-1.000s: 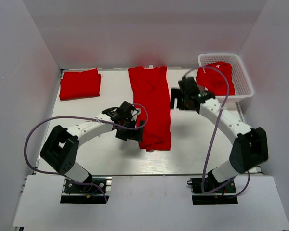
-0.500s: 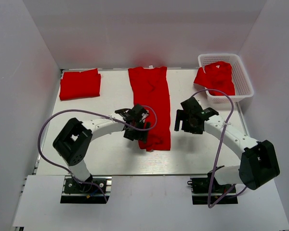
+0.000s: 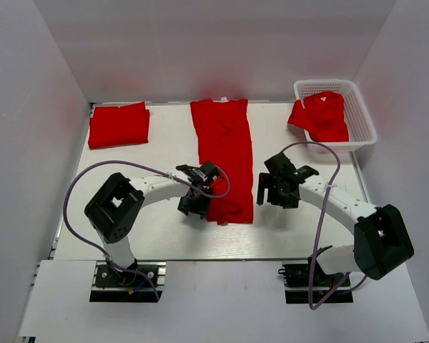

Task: Fold and stack the t-shirts
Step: Grab the bottom of the folded rectangular tshirt with both arms

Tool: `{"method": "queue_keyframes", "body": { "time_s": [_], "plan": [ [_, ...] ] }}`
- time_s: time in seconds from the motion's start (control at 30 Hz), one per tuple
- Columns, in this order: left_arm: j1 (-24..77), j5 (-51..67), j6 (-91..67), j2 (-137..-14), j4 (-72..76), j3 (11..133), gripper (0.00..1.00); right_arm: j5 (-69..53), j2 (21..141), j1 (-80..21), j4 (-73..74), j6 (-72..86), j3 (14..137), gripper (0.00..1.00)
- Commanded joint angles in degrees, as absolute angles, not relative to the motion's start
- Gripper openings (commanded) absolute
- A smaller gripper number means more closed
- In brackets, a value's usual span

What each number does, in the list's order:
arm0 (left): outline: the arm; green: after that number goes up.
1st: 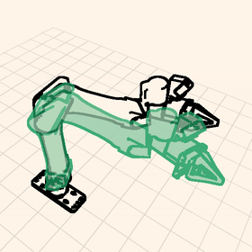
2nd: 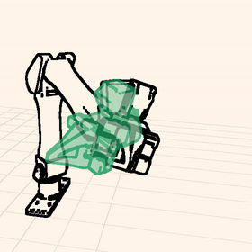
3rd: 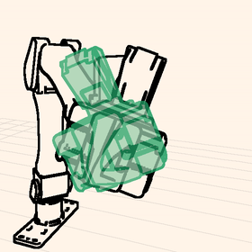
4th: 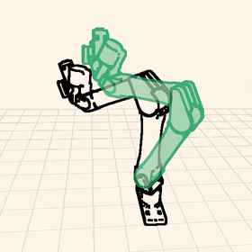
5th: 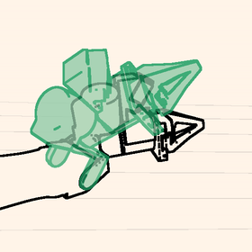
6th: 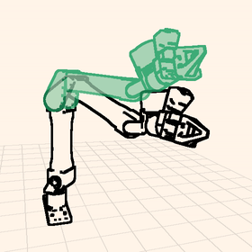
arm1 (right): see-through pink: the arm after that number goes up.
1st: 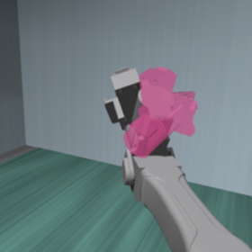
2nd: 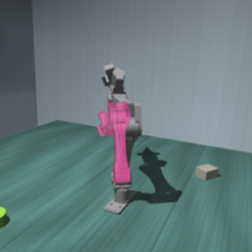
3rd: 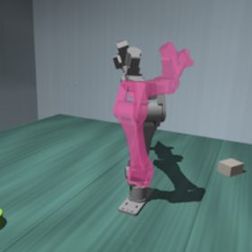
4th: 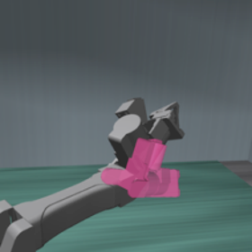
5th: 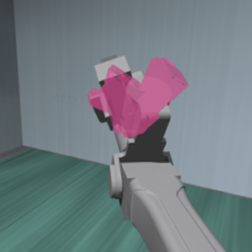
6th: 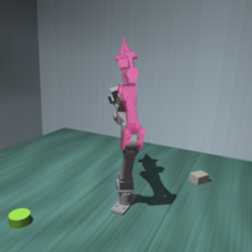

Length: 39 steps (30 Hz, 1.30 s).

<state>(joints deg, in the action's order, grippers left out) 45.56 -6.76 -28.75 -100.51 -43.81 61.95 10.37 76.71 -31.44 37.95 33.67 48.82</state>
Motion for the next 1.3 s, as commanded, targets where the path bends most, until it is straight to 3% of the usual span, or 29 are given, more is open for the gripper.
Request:
{"method": "queue_keyframes", "body": {
  "time_s": [0.0, 0.2, 0.33, 0.43, 1.27],
  "plan": [
    [45.88, -8.09, -29.97, -97.65, -45.09, 61.61, 0.63, 11.24, 77.52, -33.22, 37.70, 33.49, 48.43, 0.90],
    [45.88, -6.51, -29.54, -93.53, -46.32, 65.90, 0.63, 10.65, 77.87, -34.63, 38.67, 33.57, 49.92, 0.90],
    [46.49, -1.85, -25.06, -87.91, -39.77, 65.32, 0.72, 9.93, 78.92, -36.30, 38.76, 34.72, 50.10, 0.90],
    [47.20, 1.23, -21.10, -87.28, -35.07, 63.72, 0.72, 8.62, 79.45, -36.30, 38.50, 35.68, 50.36, 0.90],
    [51.42, -1.41, -14.50, -99.93, -29.01, 63.73, 0.67, 9.22, 79.37, -35.86, 42.36, 38.23, 51.86, 0.90]
  ]
}}
